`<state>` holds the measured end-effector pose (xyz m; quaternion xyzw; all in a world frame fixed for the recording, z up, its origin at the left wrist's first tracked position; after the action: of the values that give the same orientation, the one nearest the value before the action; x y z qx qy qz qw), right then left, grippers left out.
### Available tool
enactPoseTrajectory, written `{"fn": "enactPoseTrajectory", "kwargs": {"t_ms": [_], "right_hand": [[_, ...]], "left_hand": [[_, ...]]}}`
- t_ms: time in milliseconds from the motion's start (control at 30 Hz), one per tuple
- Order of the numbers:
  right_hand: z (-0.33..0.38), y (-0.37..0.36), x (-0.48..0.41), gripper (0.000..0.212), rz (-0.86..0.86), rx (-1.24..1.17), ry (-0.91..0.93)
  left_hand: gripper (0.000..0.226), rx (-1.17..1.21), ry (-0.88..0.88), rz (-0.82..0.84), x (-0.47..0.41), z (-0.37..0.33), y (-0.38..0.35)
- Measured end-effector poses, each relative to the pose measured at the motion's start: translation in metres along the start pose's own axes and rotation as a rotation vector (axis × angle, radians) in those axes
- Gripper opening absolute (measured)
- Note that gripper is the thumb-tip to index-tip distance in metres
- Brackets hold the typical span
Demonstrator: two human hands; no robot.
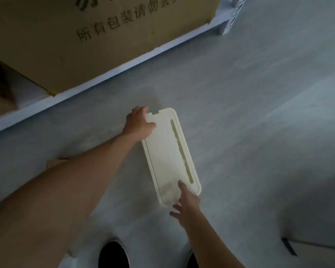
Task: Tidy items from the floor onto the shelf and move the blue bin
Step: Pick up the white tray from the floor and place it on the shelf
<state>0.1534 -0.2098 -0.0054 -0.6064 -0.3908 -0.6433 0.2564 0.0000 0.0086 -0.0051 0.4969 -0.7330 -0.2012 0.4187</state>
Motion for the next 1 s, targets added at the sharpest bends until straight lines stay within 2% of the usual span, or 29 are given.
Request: {"fn": "enactPoseTrajectory", "kwargs": {"t_ms": [67,133,267,367,467,600,800,1000], "right_hand": [[0.004,-0.005,-0.007,0.097,-0.008,-0.070,0.022],[0.010,-0.006,-0.010,0.094,-0.013,-0.100,0.031],[0.019,0.009,0.010,0.087,-0.084,-0.044,0.133],[0.024,0.028,0.062,0.083,-0.107,0.028,0.225],[0.028,0.059,0.158,0.076,-0.102,0.097,0.322],[0.039,0.107,0.326,0.068,-0.112,0.178,0.519],[0.066,0.150,0.558,0.075,-0.070,0.259,0.781],[0.095,0.140,0.709,0.068,-0.060,0.392,1.025]], "left_hand": [[0.081,0.022,0.018,0.061,-0.011,-0.001,-0.005],[0.076,0.037,0.061,0.087,-0.014,0.000,-0.004],[0.063,0.063,0.089,-0.008,0.017,-0.005,0.020],[0.056,0.155,0.143,-0.086,0.061,-0.024,0.059],[0.050,0.238,0.171,-0.168,0.124,-0.069,0.120],[0.043,0.331,0.195,-0.298,0.218,-0.170,0.227],[0.054,0.399,0.178,-0.553,0.338,-0.320,0.398],[0.056,0.529,0.139,-0.766,0.417,-0.379,0.503]]}}
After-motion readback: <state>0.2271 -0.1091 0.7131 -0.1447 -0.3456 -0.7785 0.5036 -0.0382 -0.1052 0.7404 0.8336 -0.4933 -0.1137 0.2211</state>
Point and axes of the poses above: each hand's wrist, its own x-axis away from the middle knuckle, its own y-axis out of the back of the hand, z = x × y, the point moved 1 cm from there along -x, towards the middle knuckle, and after that the axes turned 11 degrees about -y, right-handed, at the moved point
